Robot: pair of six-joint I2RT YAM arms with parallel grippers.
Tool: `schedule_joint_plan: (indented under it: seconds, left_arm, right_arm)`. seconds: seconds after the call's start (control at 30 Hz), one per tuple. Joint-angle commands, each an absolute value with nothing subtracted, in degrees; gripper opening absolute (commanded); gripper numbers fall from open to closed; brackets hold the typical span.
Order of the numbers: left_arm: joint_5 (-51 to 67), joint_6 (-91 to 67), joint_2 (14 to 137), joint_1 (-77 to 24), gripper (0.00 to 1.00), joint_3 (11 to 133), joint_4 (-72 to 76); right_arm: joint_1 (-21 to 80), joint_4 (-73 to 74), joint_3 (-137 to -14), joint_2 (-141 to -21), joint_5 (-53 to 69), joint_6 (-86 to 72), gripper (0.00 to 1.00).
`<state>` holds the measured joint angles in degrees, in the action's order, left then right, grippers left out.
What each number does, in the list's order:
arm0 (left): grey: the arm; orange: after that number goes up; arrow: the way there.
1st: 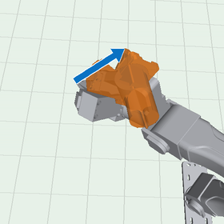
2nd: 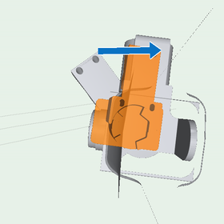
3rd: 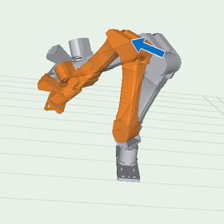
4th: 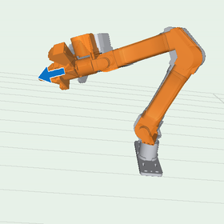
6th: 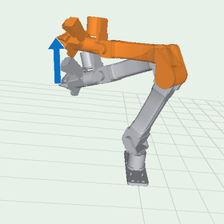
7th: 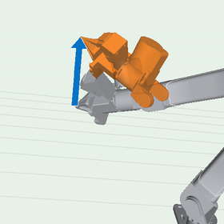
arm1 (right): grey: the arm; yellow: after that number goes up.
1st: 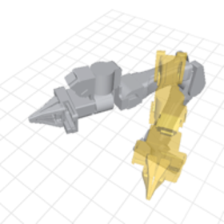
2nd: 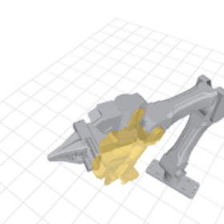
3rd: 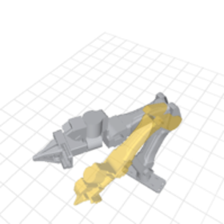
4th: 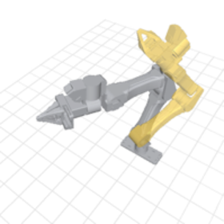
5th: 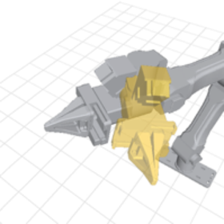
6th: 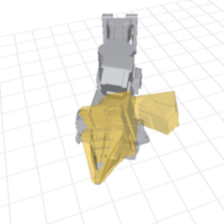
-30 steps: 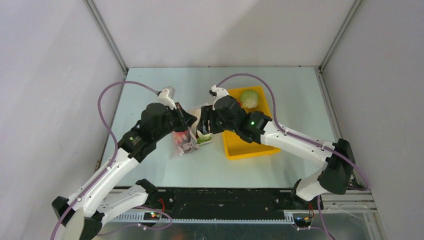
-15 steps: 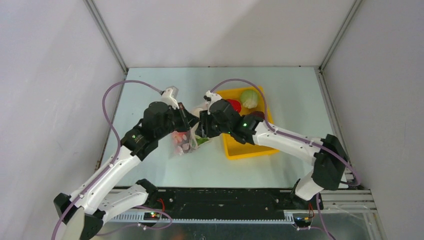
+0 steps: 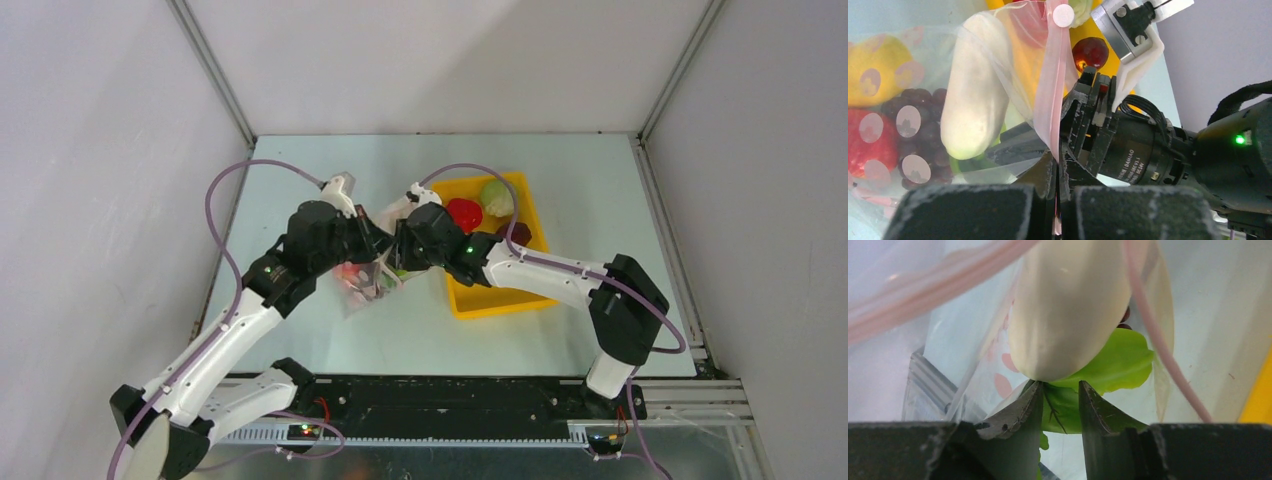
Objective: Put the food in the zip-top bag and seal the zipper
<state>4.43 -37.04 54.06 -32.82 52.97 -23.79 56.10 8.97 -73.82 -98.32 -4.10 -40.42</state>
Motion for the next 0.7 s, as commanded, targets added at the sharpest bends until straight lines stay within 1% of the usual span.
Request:
schedule_joint_plan:
  seconds: [0.0,0.17,0.23,0.47,0.53,0.57,0.6,0.63,0.67]
  left_arm:
    - [11.1,-37.9,51.5,-34.3,0.0,58.2,-20.4]
    - [4.3,-36.4,51.0,-34.2,0.0,60.1,-24.0]
    - [1.4,-36.1,51.0,-34.1,0.0,61.0,-25.7]
    - [-6.9,-35.6,51.0,-34.0,0.0,62.1,-28.5]
    - [-8.3,-35.5,50.9,-33.9,0.0,62.3,-29.1]
    - [-8.6,-35.5,50.8,-33.7,0.0,62.3,-29.2]
    - [-8.8,-35.4,50.8,-33.7,0.0,62.2,-29.2]
    - [-8.9,-35.4,50.8,-33.7,0.0,62.2,-29.2]
    - [-9.1,-35.4,50.8,-33.6,0.0,62.2,-29.2]
  right_arm:
    - [55.4,8.1,-74.3,-98.9,-10.8,-40.3,0.37]
    - [55.8,9.9,-74.4,-95.1,-11.6,-33.7,0.41]
    - [56.2,10.2,-74.4,-92.6,-10.9,-29.4,0.47]
    - [57.4,9.7,-72.9,-81.8,-5.4,-19.4,0.59]
    - [57.3,7.3,-70.6,-78.4,-3.3,-17.4,0.66]
    - [56.9,6.6,-70.0,-76.2,-2.2,-16.8,0.73]
    - [56.7,5.3,-68.6,-75.1,-1.9,-16.0,0.76]
    - [56.1,4.6,-67.8,-72.7,-1.5,-15.7,0.85]
    - [55.7,3.0,-66.0,-71.5,-1.7,-15.3,0.89]
